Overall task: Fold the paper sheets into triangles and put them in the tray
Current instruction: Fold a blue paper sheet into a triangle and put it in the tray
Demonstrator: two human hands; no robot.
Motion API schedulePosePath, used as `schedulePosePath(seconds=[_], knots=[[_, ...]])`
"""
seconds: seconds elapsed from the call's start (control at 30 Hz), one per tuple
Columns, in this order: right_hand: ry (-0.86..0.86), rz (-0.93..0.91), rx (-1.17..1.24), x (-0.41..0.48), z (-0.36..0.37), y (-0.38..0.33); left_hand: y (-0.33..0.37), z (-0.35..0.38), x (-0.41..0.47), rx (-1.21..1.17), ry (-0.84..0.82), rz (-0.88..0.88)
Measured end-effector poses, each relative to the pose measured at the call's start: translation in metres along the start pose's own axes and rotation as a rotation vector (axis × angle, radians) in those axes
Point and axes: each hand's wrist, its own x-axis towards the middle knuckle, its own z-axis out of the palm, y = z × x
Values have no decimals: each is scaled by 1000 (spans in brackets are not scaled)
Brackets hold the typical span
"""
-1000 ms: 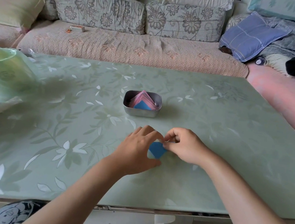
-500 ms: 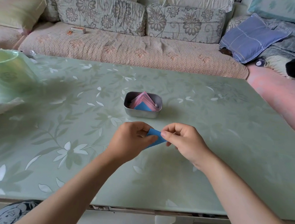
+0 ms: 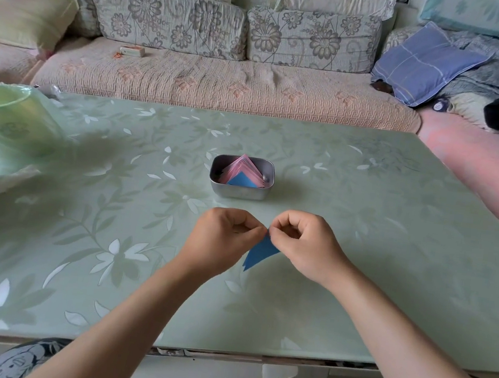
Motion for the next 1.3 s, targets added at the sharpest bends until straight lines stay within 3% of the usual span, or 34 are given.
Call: schedulePosePath(seconds=[0.3, 0.73, 0.9, 1.07, 1.23, 1.3], knots=[[74, -45, -121, 2, -2, -1, 4, -1, -1, -23, 21, -6], [148, 47, -136, 7, -16, 7, 4, -29, 6, -98, 113, -104], [92, 24, -34, 6, -12, 7, 2, -27, 5, -123, 19, -92], [37, -17, -90, 8, -6, 9, -1, -22, 7, -81, 3, -36], [-3, -64, -129, 5, -2, 7, 1, -19, -2, 193, 15, 238], [-17, -82, -133, 4, 0, 7, 1, -16, -4, 276, 4, 273]])
